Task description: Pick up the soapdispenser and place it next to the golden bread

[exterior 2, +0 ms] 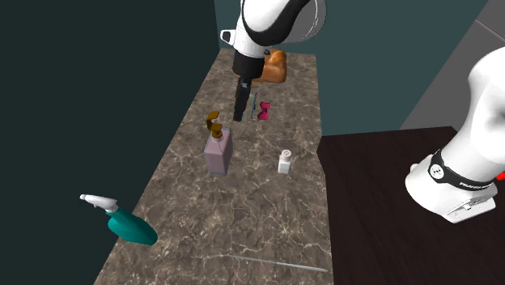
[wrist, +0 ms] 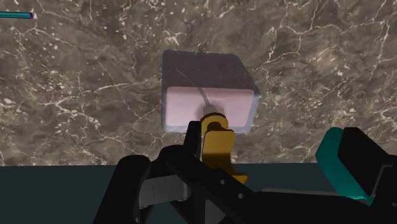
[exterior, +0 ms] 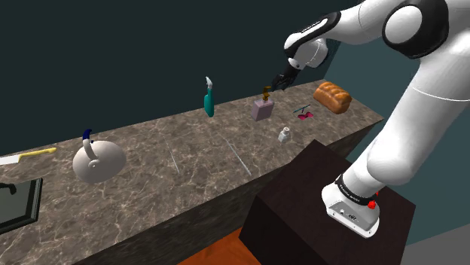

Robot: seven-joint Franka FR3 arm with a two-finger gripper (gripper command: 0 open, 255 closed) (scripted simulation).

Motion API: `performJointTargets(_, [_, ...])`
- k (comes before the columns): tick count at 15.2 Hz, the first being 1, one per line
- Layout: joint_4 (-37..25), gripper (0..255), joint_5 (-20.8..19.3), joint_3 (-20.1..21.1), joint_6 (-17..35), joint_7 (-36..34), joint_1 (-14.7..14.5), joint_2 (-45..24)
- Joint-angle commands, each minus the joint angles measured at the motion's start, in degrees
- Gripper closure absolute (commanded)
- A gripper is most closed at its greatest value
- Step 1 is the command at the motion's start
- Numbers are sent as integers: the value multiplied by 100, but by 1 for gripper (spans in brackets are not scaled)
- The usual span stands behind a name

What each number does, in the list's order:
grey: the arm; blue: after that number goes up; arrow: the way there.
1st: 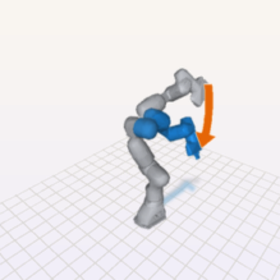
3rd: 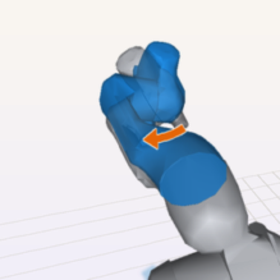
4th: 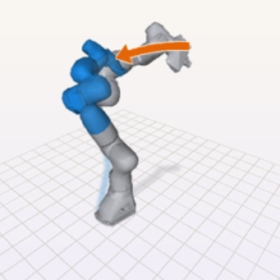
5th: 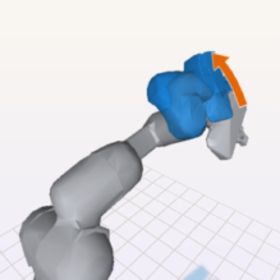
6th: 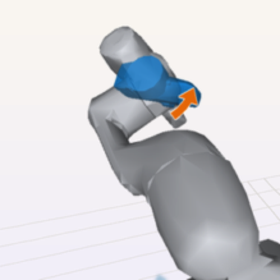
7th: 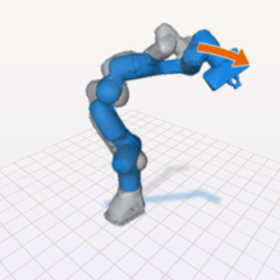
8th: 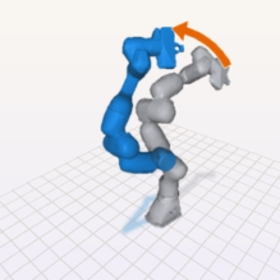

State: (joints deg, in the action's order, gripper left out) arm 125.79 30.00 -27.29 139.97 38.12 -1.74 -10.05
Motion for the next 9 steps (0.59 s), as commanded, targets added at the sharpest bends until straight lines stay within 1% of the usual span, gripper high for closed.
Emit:
performJointTargets(1, [-383, 0, 575, 106, -21, 462, 195, -532])
performJointTargets(4, [-989, 0, 1195, 342, -100, 929, 541, -1258])
performJointTargets(9, [-1139, 0, 1456, 510, 45, 1091, 633, -1594])
